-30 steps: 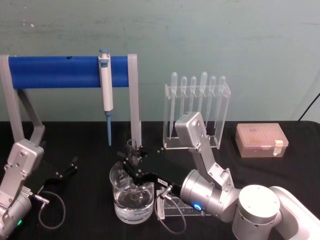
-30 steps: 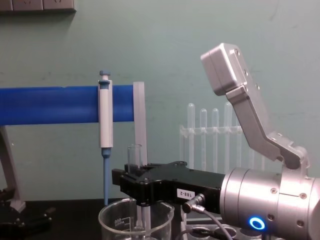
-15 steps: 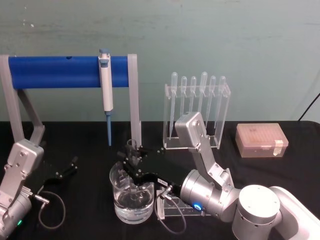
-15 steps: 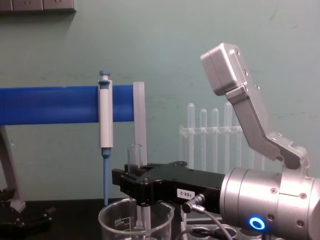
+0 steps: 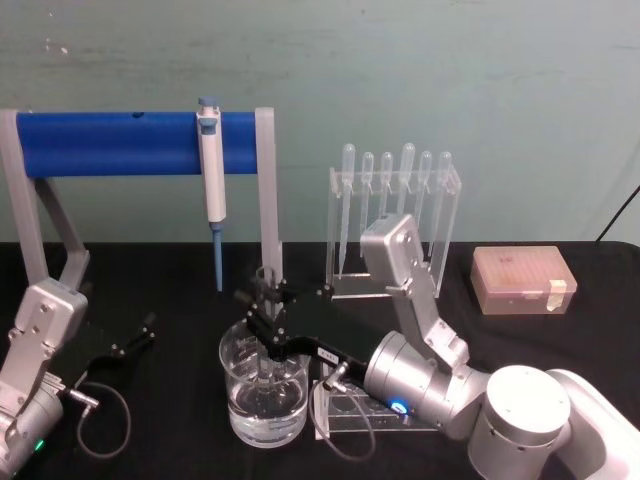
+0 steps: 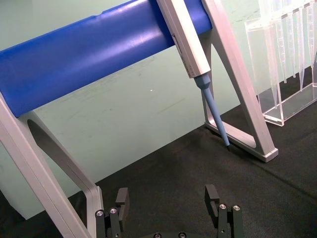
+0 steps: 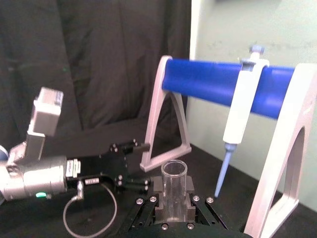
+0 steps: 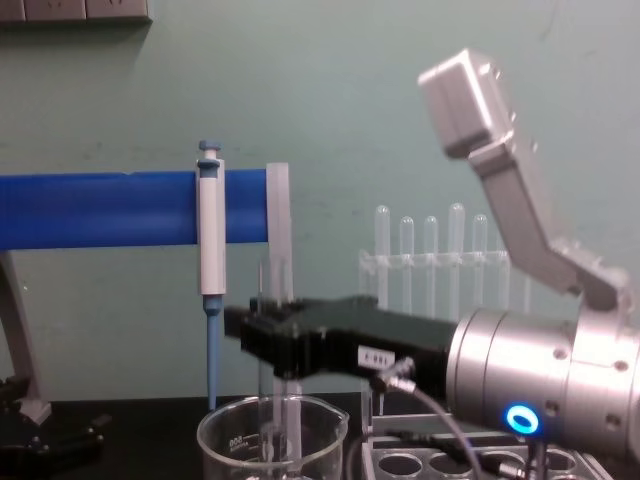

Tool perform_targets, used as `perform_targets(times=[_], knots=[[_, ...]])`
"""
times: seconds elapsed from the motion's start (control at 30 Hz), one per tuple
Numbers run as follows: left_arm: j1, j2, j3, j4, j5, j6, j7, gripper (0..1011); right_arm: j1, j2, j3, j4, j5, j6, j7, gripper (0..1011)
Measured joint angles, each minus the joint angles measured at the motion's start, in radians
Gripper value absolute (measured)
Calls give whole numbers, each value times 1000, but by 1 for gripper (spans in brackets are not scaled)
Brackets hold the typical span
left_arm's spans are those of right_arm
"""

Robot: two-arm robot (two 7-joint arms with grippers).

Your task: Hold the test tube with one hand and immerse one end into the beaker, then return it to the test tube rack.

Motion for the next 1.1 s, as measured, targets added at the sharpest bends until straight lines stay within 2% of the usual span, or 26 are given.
perform_targets(times=[0.2,0.43,0.63,0.87,1.1], knots=[[0,0,0,0,0,0,0,1000,-2,15,16,-60,19,10,7,224],[0,0,0,0,0,0,0,1000,14,42,30,-137,46,46,13,224],[0,0,0,0,0,0,0,1000,26,73,51,-198,87,84,15,224],[0,0,0,0,0,0,0,1000,28,128,83,-263,136,125,17,224],[0,0,0,0,0,0,0,1000,8,207,122,-320,173,151,16,224]])
